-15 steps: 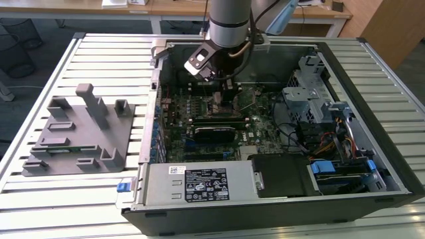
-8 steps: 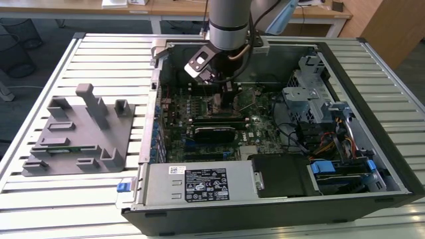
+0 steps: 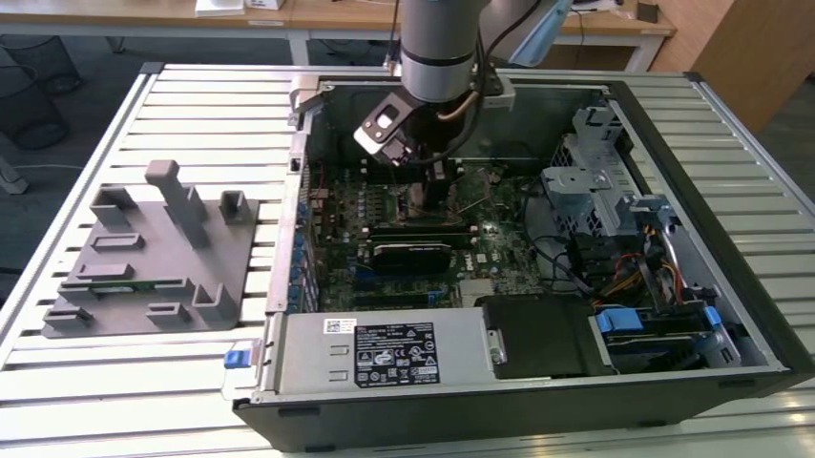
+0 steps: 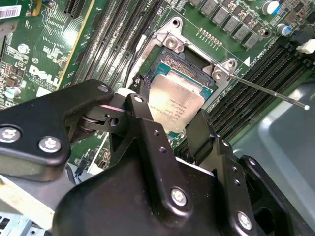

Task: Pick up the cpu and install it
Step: 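Place the cpu into insertion slot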

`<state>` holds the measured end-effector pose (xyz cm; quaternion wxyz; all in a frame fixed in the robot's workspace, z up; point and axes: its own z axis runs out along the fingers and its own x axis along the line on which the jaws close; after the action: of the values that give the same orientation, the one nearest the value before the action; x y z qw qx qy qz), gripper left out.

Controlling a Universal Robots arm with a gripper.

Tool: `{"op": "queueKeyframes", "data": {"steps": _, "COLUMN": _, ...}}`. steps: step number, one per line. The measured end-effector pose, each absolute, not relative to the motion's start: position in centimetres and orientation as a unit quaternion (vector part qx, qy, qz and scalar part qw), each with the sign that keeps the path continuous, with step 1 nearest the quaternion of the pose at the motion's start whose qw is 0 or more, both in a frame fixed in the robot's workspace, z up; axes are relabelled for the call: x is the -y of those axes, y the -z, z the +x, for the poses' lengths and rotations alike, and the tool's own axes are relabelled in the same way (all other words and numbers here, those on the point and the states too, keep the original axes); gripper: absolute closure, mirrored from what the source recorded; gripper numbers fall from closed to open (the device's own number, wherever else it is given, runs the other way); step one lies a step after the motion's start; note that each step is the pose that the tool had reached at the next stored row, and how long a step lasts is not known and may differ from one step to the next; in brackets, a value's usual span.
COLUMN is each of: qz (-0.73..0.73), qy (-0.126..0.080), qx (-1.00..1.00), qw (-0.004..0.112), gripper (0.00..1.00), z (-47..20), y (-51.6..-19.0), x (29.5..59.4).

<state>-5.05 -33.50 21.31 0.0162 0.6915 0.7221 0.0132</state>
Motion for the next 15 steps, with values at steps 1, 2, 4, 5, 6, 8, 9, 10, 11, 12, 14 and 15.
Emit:
{"op": "queueKeyframes", "data": {"steps": 1, "qz": 0.692, "qy": -0.013, "qx": -0.722, "qw": 0.016, "gripper": 0.46, "z": -5.05, "y": -21.23, "x": 33.50}}
{"op": "queueKeyframes", "data": {"steps": 2, "qz": 0.692, "qy": -0.013, "qx": -0.722, "qw": 0.016, "gripper": 0.46, "z": -5.05, "y": -21.15, "x": 33.50}}
{"op": "queueKeyframes", "data": {"steps": 4, "qz": 0.691, "qy": -0.013, "qx": -0.722, "qw": 0.016, "gripper": 0.46, "z": -5.05, "y": -21.02, "x": 33.50}}
{"op": "queueKeyframes", "data": {"steps": 5, "qz": 0.691, "qy": -0.013, "qx": -0.722, "qw": 0.016, "gripper": 0.46, "z": -5.05, "y": -20.96, "x": 33.50}}
{"op": "queueKeyframes", "data": {"steps": 6, "qz": 0.692, "qy": -0.013, "qx": -0.722, "qw": 0.016, "gripper": 0.46, "z": -5.05, "y": -20.91, "x": 33.50}}
{"op": "queueKeyframes", "data": {"steps": 8, "qz": 0.692, "qy": -0.013, "qx": -0.722, "qw": 0.016, "gripper": 0.46, "z": -5.06, "y": -20.85, "x": 33.50}}
{"op": "queueKeyframes", "data": {"steps": 9, "qz": 0.692, "qy": -0.013, "qx": -0.721, "qw": 0.016, "gripper": 0.46, "z": -5.05, "y": -20.82, "x": 33.50}}
{"op": "queueKeyframes", "data": {"steps": 10, "qz": 0.693, "qy": -0.013, "qx": -0.721, "qw": 0.016, "gripper": 0.46, "z": -5.05, "y": -20.78, "x": 33.50}}
{"op": "queueKeyframes", "data": {"steps": 11, "qz": 0.693, "qy": -0.013, "qx": -0.720, "qw": 0.016, "gripper": 0.46, "z": -5.05, "y": -20.73, "x": 33.50}}
{"op": "queueKeyframes", "data": {"steps": 12, "qz": 0.694, "qy": -0.013, "qx": -0.720, "qw": 0.016, "gripper": 0.46, "z": -5.05, "y": -20.69, "x": 33.50}}
{"op": "queueKeyframes", "data": {"steps": 14, "qz": 0.694, "qy": -0.013, "qx": -0.719, "qw": 0.016, "gripper": 0.46, "z": -5.05, "y": -20.59, "x": 33.50}}
{"op": "queueKeyframes", "data": {"steps": 15, "qz": 0.695, "qy": -0.013, "qx": -0.719, "qw": 0.016, "gripper": 0.46, "z": -5.05, "y": -20.54, "x": 33.50}}
